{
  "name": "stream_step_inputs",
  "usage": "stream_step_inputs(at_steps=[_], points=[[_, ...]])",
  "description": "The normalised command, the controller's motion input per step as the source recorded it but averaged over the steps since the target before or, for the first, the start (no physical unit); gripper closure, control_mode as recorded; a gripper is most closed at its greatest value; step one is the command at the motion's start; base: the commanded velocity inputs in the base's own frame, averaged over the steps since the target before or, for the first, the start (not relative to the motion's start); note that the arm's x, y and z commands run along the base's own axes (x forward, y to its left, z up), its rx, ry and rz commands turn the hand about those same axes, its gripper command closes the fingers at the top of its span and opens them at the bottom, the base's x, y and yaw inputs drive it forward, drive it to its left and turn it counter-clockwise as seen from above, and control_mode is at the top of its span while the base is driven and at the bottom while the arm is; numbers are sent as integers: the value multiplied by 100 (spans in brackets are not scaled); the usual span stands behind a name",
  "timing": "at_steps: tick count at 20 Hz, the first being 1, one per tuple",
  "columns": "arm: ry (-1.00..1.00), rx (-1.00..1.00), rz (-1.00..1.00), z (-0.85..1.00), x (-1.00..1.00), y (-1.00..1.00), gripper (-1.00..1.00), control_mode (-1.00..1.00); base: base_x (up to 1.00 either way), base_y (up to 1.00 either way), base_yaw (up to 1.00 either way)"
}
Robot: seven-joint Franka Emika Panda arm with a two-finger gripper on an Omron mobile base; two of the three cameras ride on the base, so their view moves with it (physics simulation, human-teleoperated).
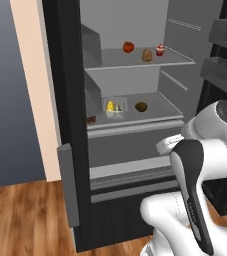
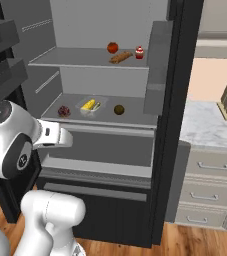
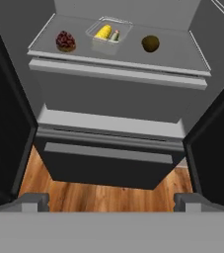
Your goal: Place the tupperware on the second highest shelf of the fridge. Make space for the tupperware among the existing items by rearranging them on the shelves if needed. Close the fridge door when finished.
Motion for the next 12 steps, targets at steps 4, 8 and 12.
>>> stream_step_inputs(at_steps=[4, 8, 12], points=[[0, 0, 0, 0, 0, 0, -100, 100, -45, -38, 6], [0, 0, 2, 0, 0, -6, -100, -100, -5, -10, 1], [-3, 0, 7, 0, -17, 0, -100, -100, 0, 0, 0]])
